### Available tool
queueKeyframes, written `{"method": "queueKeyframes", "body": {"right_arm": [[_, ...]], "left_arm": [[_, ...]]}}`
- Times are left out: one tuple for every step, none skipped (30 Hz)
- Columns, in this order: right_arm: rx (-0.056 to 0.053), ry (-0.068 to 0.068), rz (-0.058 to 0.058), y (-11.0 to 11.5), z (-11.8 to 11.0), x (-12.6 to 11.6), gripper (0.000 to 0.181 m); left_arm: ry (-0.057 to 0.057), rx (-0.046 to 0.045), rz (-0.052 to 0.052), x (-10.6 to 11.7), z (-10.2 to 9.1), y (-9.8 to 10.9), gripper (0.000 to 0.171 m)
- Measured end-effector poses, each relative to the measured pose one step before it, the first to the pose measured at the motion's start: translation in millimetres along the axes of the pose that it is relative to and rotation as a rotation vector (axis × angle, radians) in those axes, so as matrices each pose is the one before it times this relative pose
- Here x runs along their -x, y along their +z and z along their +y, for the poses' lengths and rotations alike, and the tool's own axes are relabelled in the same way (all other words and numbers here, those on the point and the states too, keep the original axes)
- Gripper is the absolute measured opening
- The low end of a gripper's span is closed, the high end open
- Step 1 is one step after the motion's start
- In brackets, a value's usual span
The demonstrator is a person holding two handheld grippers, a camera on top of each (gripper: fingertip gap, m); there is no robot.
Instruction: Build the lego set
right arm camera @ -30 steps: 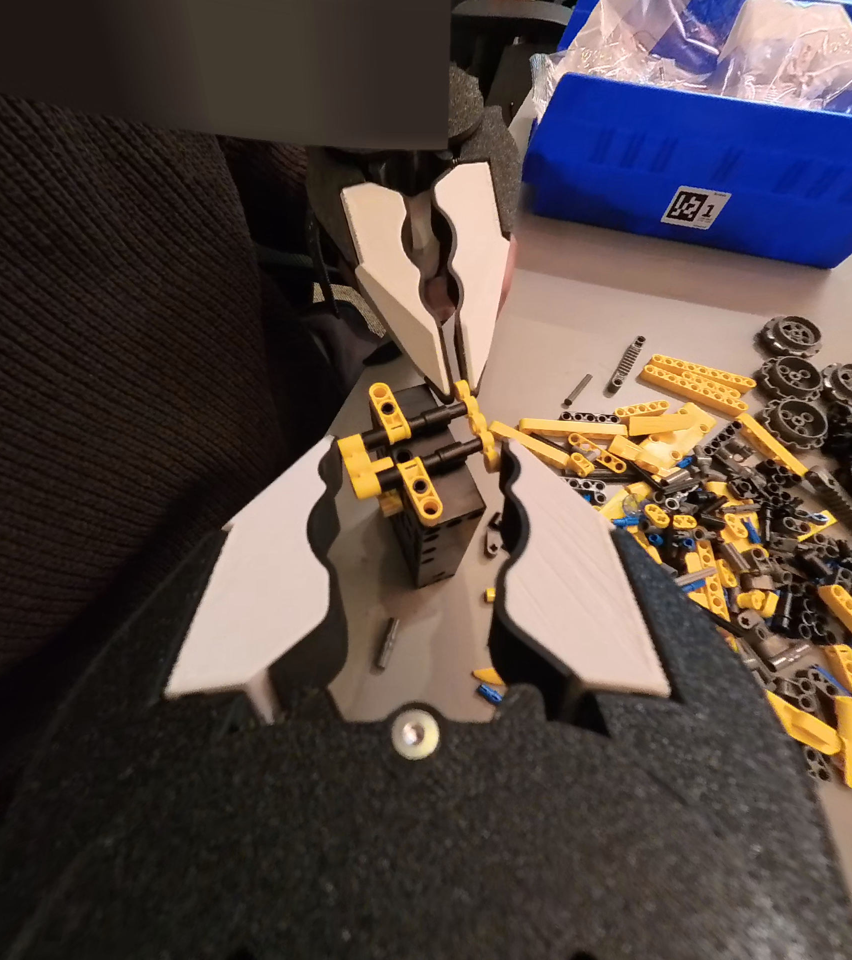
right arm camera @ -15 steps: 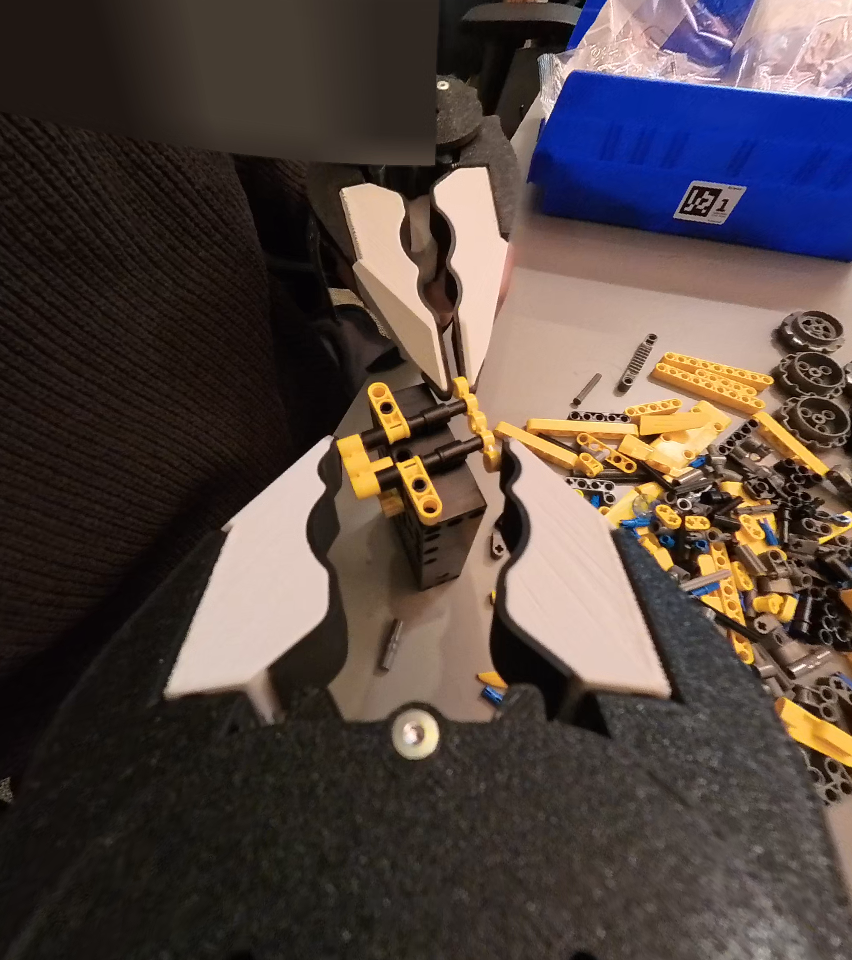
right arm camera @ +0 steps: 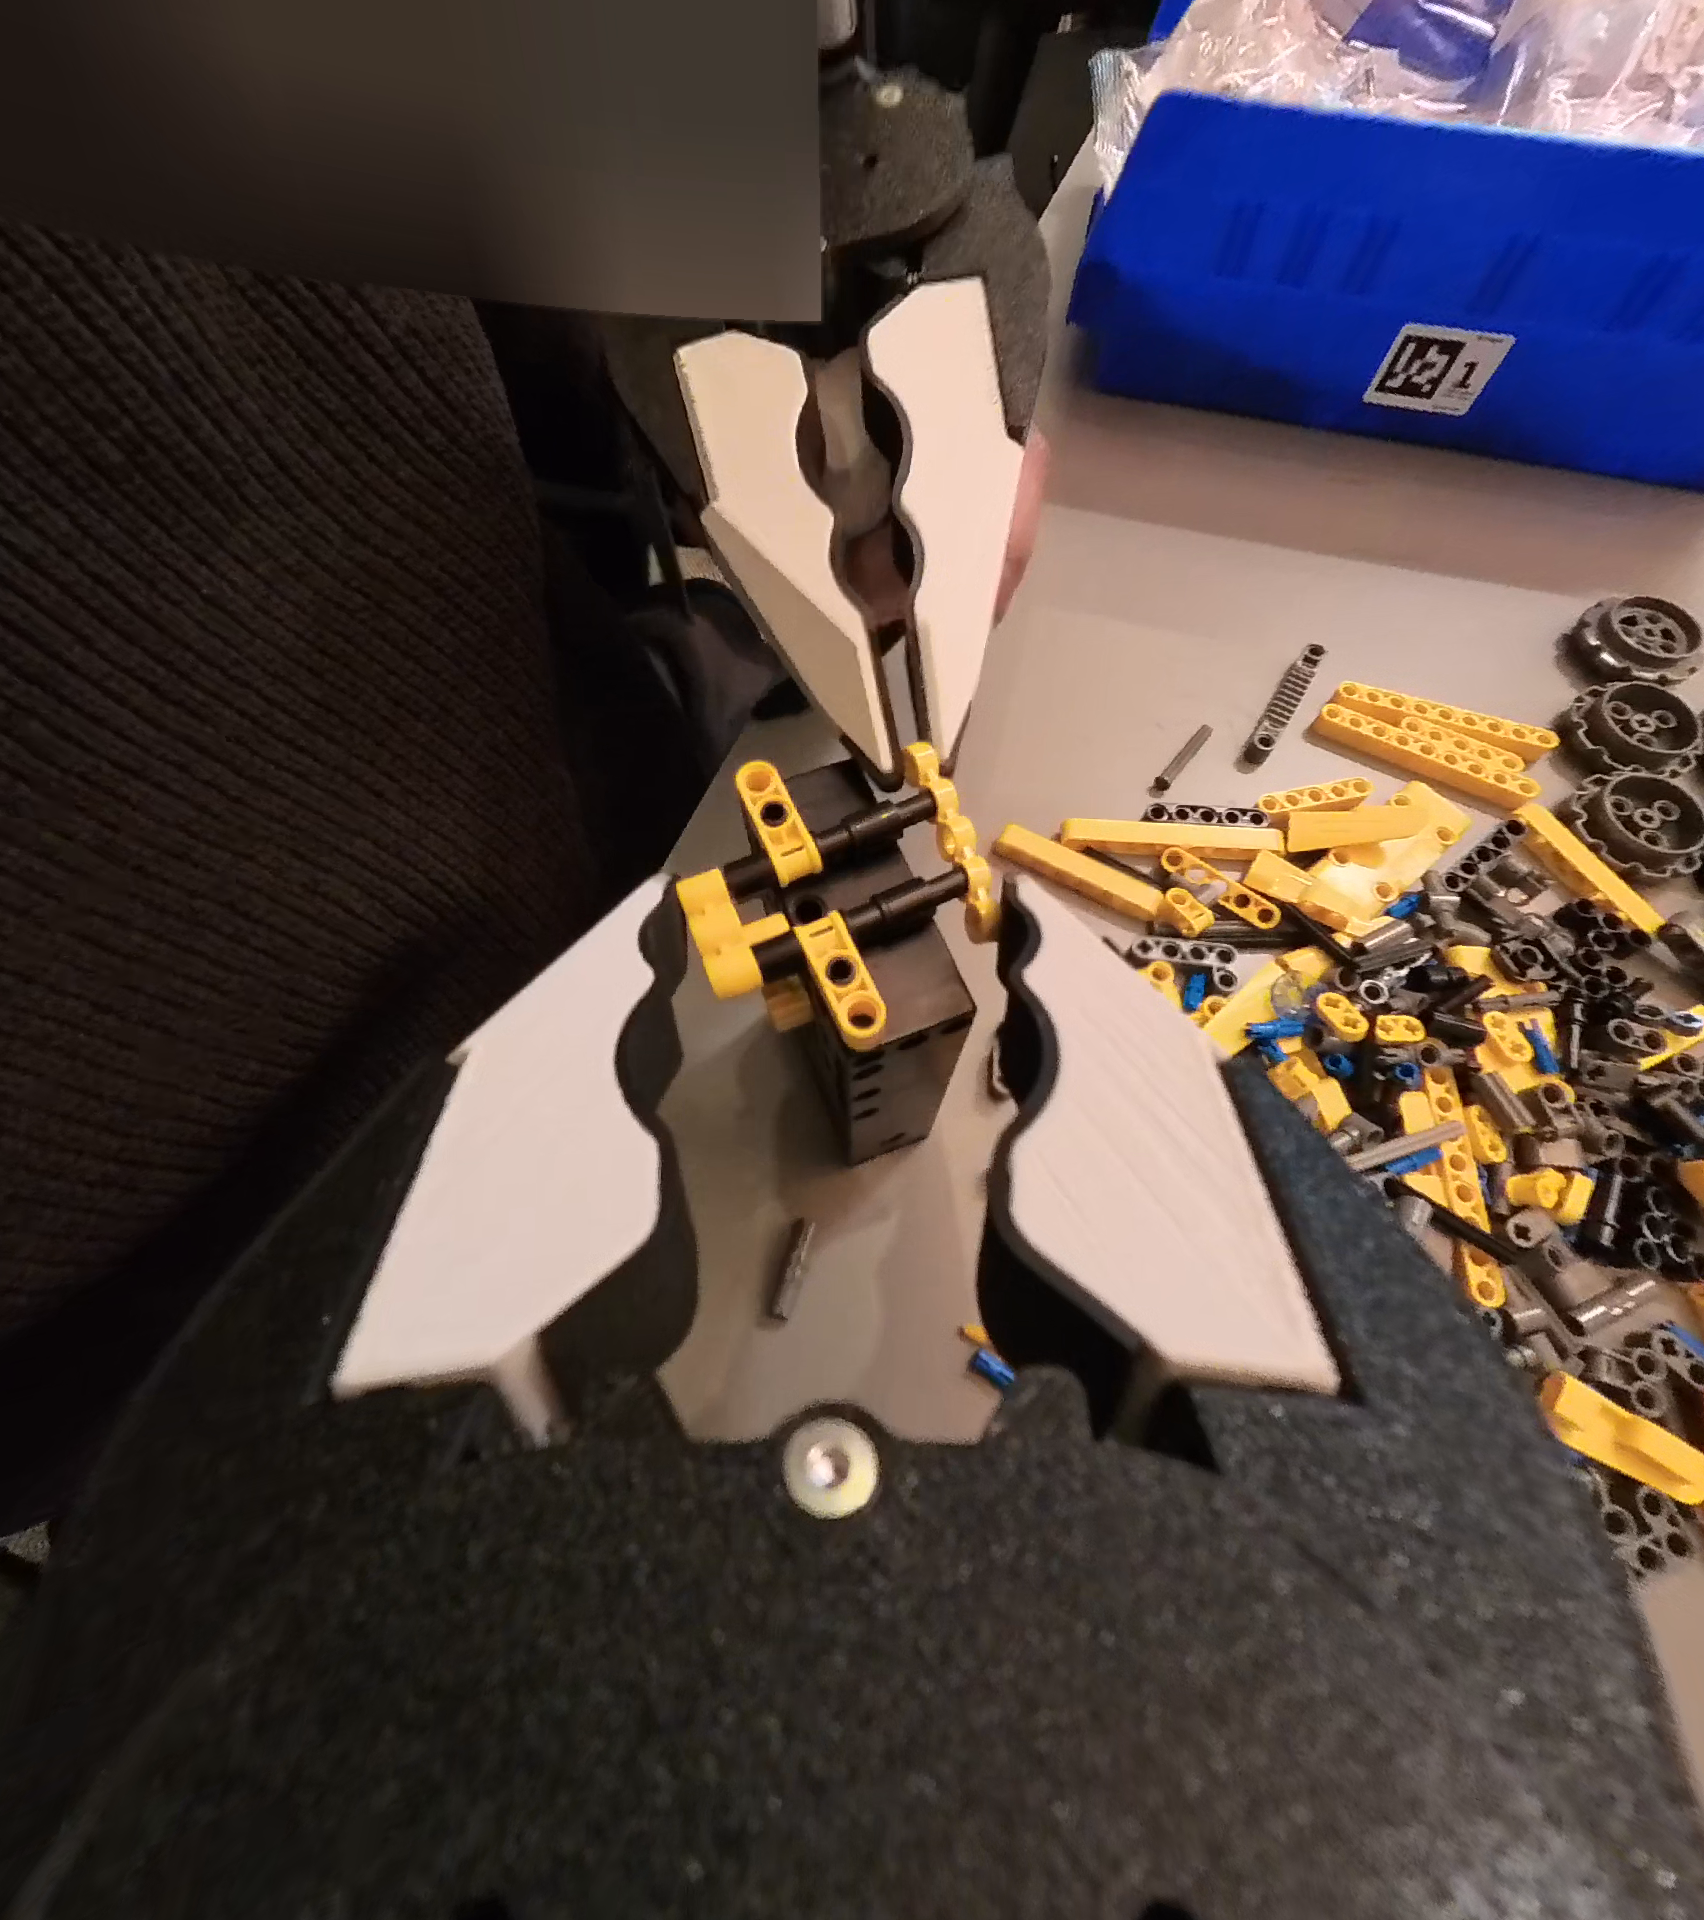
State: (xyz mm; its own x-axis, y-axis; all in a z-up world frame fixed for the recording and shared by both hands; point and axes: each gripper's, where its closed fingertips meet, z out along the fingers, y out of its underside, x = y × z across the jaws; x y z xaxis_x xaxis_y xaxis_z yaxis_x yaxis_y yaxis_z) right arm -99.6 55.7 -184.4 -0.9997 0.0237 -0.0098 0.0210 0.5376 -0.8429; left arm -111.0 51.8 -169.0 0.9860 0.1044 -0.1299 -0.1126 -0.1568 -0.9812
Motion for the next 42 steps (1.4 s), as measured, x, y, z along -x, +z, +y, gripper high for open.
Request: {"method": "queueKeyframes", "body": {"right_arm": [[0.0109, -0.0033, -0.0008, -0.11, 0.14, -0.18, 0.059], [0.008, -0.0014, -0.0004, 0.0, 0.15, -0.31, 0.059], [0.0051, 0.0007, -0.0037, 0.0, -0.01, 0.18, 0.059], [0.0037, -0.0039, -0.0036, 0.04, 0.08, 0.33, 0.059], [0.0036, -0.0066, -0.0022, -0.09, 0.04, 0.44, 0.058], [0.0041, -0.0084, -0.0004, -0.19, 0.02, 0.07, 0.058], [0.0025, -0.0073, 0.0001, -0.38, -0.12, -0.03, 0.056], [-0.0009, -0.0076, 0.0027, -0.16, -0.46, -0.62, 0.056], [-0.0012, -0.0065, -0.0005, 0.16, -0.22, -0.19, 0.055], [-0.0003, -0.0011, -0.0017, -0.14, 0.08, -0.04, 0.055], [-0.0006, 0.0032, -0.0003, -0.23, 0.24, -0.22, 0.056], [-0.0019, 0.0064, 0.0, -0.06, 0.0, -0.24, 0.056], [-0.0032, 0.0101, 0.0006, 0.17, -0.16, -0.38, 0.056], [-0.0036, 0.008, 0.0005, 0.29, -0.28, -0.4, 0.057], [-0.0023, 0.0032, -0.0007, 0.33, -0.08, -0.07, 0.057], [-0.0009, -0.0013, 0.0004, 0.09, 0.09, -0.14, 0.057], [0.0002, 0.0023, -0.0025, -0.04, 0.16, 0.01, 0.058], [0.0006, -0.0007, -0.0044, -0.15, 0.27, 0.47, 0.058], [0.0012, -0.0026, -0.0019, 0.0, 0.11, 0.18, 0.058], [0.0038, -0.0022, -0.0031, -0.07, 0.28, 0.58, 0.058], [0.0045, -0.0047, -0.0018, -0.01, 0.19, 0.32, 0.058], [0.0032, -0.0018, -0.002, 0.08, -0.01, 0.45, 0.058], [0.0014, -0.0001, -0.0026, 0.06, 0.08, 0.16, 0.058], [-0.0014, 0.002, -0.0022, -0.02, 0.0, -0.16, 0.058], [-0.004, 0.0028, -0.0017, -0.11, -0.06, -0.25, 0.058], [-0.004, 0.0067, -0.0044, -0.15, 0.08, -0.01, 0.058], [-0.0033, 0.0088, -0.0049, -0.07, 0.18, -0.1, 0.058], [-0.0023, 0.0104, -0.0055, 0.31, 0.12, -0.02, 0.058], [-0.0032, 0.0101, -0.0016, 0.11, -0.23, -0.97, 0.058], [-0.0021, 0.0096, -0.0036, -0.59, -0.66, -0.88, 0.058], [-0.0038, 0.0081, -0.0039, -0.8, -1.05, -0.73, 0.055], [0.0052, 0.0053, -0.0085, -0.49, 0.57, 0.27, 0.054], [0.0001, 0.0043, 0.0006, 0.01, 0.05, -0.59, 0.054], [-0.002, 0.0022, 0.0047, 0.2, -0.35, -0.81, 0.054], [-0.0009, -0.0019, 0.0035, 0.24, -0.21, -0.32, 0.054], [0.0, -0.002, 0.0031, -0.09, -0.14, -0.16, 0.054], [-0.0009, -0.0004, 0.0043, 0.09, -0.09, -0.02, 0.054], [-0.002, -0.0008, 0.0054, 0.15, -0.07, 0.38, 0.054], [-0.0016, -0.0039, 0.0068, 0.17, -0.1, 0.87, 0.054], [-0.0017, -0.0035, 0.0109, 0.07, -0.05, 0.42, 0.054], [-0.0038, 0.0003, 0.0127, 0.13, -0.09, 0.22, 0.054], [-0.0067, 0.0018, 0.0152, 0.0, -0.07, -0.34, 0.055]], "left_arm": [[0.0113, 0.01063, 0.0078, 0.2, 0.01, -0.02, 0.002], [0.0097, 0.0083, 0.0046, 0.42, 0.12, -0.12, 0.002], [0.011, 0.0058, 0.0045, 0.09, 0.25, -0.21, 0.003], [0.0085, 0.00324, 0.0078, -0.47, 0.24, -0.17, 0.003], [0.0045, 0.00261, 0.0111, -0.39, 0.2, -0.16, 0.003], [0.0011, 0.00425, 0.0117, 0.15, 0.64, -0.09, 0.003], [-0.0032, 0.00613, 0.0062, 1.57, 1.27, -0.22, 0.002], [-0.0007, 0.00302, 0.0106, 0.82, 0.9, -0.12, 0.002], [0.0012, -0.00294, 0.0054, 0.08, -0.49, -0.3, 0.002], [0.0047, 0.00227, -0.0018, -0.19, -0.08, 0.14, 0.002], [0.0057, 0.00372, -0.0085, 0.01, -0.09, 0.38, 0.002], [0.0078, 0.00215, -0.0117, 0.0, -0.19, 0.27, 0.002], [0.003, 0.00117, -0.0154, 0.56, -0.11, 0.06, 0.002], [-0.0068, -0.00097, -0.0116, 0.43, -0.02, -0.16, 0.002], [-0.0148, -0.00508, -0.0075, 0.0, -0.3, -0.17, 0.002], [-0.0242, -0.0083, -0.0075, 0.22, -0.29, 0.02, 0.002], [-0.0207, -0.00976, -0.0084, -0.04, -0.22, 0.21, 0.002], [-0.0044, -0.00886, -0.0089, -0.52, -0.23, 0.13, 0.002], [0.0015, -0.00317, -0.0083, -0.17, -0.2, 0.09, 0.002], [-0.0014, -0.00075, -0.0003, -0.54, -0.14, -0.12, 0.002], [-0.0035, -0.00019, 0.0021, -0.53, -0.01, -0.08, 0.002], [0.0058, -0.00032, 0.0009, -0.4, 0.0, -0.16, 0.002], [0.0009, 0.0002, 0.002, -0.31, 0.03, -0.13, 0.002], [-0.0109, 0.00074, 0.0034, 0.08, -0.04, -0.02, 0.002], [-0.0115, -0.00046, 0.0031, 0.37, 0.02, 0.04, 0.002], [-0.023, -0.00361, 0.0088, 0.06, -0.01, 0.17, 0.002], [-0.0479, -0.00713, 0.0187, 0.07, -0.18, 0.17, 0.002], [-0.0638, -0.01402, 0.03, -0.5, -0.91, -0.15, 0.002], [-0.0512, -0.01011, 0.0195, -0.27, 0.07, 0.34, 0.002], [-0.0139, -0.0065, -0.0036, 0.68, 0.6, 0.51, 0.002], [0.0108, 0.00767, 0.0044, -2.62, 1.73, 1.44, 0.003], [0.0205, 0.00156, -0.0195, -0.16, -0.43, 0.59, 0.002], [0.0304, 0.00659, -0.0189, 0.96, -0.06, -0.04, 0.002], [0.0232, 0.00957, -0.0118, 1.18, 0.1, -0.25, 0.003], [0.011, 0.00818, -0.0007, 0.41, 0.09, -0.27, 0.003], [0.0014, 0.00283, 0.0022, 0.17, -0.04, -0.02, 0.003], [-0.0007, -0.00281, 0.0022, 0.09, 0.06, -0.09, 0.003], [0.0004, -0.00558, 0.003, -0.42, 0.12, -0.19, 0.003], [0.0046, -0.0049, 0.0031, -1.04, 0.02, -0.36, 0.003], [0.0078, -0.00126, -0.0019, -0.67, 0.05, -0.13, 0.003], [0.0106, 0.00135, -0.0057, -0.16, -0.14, -0.11, 0.003], [0.0091, 0.00096, -0.0082, 0.35, -0.14, 0.15, 0.003]]}}
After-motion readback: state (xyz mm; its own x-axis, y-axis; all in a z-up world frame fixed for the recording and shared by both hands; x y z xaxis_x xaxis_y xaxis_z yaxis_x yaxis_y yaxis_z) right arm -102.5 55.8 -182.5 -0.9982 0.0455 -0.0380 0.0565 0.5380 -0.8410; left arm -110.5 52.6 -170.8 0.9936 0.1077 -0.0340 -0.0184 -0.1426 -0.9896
